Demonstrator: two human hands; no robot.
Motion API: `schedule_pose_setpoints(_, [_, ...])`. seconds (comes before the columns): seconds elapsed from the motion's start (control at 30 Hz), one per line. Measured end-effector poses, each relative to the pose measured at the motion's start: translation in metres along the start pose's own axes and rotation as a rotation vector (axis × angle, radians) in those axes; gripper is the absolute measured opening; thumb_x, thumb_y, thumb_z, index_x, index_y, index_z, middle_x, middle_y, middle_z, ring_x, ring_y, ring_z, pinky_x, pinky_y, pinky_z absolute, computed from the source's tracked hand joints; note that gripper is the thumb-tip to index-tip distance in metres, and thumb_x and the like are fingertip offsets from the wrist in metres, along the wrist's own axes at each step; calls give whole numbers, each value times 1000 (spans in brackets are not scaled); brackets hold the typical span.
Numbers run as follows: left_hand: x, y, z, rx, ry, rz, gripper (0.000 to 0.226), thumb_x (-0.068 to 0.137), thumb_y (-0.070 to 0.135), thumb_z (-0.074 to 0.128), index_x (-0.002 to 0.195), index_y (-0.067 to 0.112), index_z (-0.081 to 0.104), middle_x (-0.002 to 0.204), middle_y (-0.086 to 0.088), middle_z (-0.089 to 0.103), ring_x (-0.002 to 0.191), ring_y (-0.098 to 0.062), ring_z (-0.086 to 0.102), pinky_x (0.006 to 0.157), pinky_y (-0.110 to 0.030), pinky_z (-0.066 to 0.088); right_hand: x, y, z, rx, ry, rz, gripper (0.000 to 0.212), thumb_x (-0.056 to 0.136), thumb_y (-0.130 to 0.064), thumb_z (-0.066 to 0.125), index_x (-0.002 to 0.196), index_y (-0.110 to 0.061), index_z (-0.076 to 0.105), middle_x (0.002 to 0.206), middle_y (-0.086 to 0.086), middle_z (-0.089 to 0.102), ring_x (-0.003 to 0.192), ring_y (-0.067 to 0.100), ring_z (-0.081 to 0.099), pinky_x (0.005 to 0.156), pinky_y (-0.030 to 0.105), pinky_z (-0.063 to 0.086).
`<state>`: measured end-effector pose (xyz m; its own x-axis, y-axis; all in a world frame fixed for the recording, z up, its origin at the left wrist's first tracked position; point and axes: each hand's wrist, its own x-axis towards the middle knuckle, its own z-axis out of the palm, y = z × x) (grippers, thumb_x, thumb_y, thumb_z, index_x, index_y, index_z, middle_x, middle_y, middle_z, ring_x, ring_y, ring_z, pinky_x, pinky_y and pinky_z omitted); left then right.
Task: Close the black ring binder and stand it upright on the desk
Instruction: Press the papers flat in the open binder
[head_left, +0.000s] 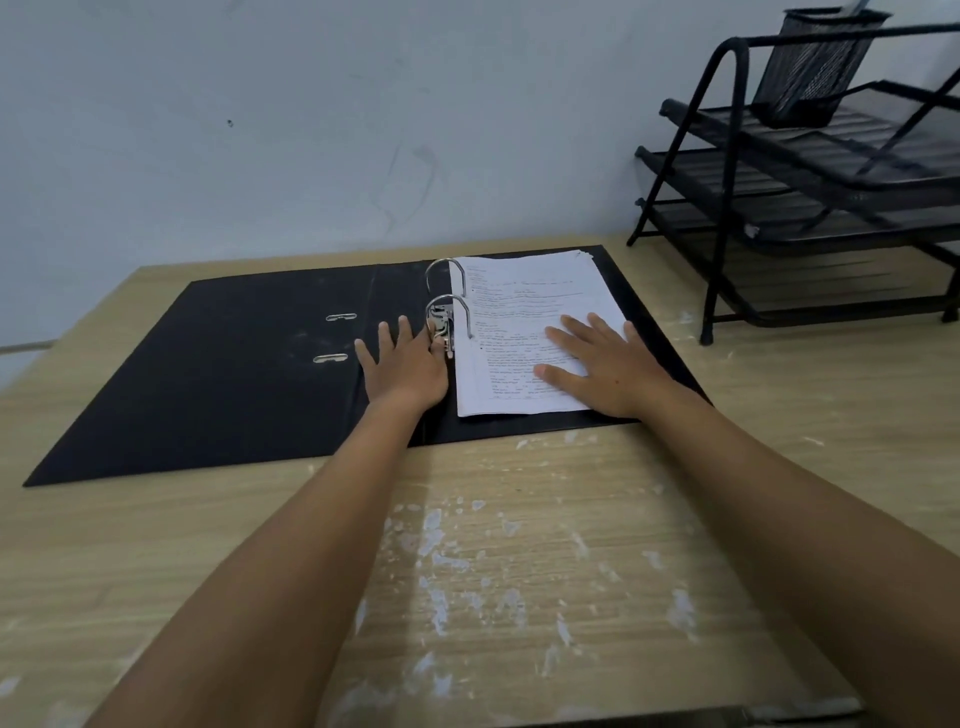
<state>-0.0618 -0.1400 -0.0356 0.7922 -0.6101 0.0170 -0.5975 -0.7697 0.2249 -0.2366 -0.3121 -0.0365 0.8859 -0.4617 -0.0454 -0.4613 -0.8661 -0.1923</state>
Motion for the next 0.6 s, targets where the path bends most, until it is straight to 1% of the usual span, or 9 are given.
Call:
schedule_pose_setpoints(0.27, [3,-5,-1,10,-12,41,51,103,37,16,153,27,17,164,-5,8,151,-29,-1,119,-56,-4,-7,-12,3,-14,15,98,77,89,-74,17,155,-34,7,164,-7,-5,150,20,-12,117,54,-10])
schedule_pose_setpoints(0.6, [6,-3,2,-26,4,61,50,103,35,16,152,30,18,163,2,12,151,-26,0,118,-56,-5,-12,-5,4,-18,25,86,81,86,-77,16,155,-35,7,164,-7,-4,150,19,-11,118,53,-9])
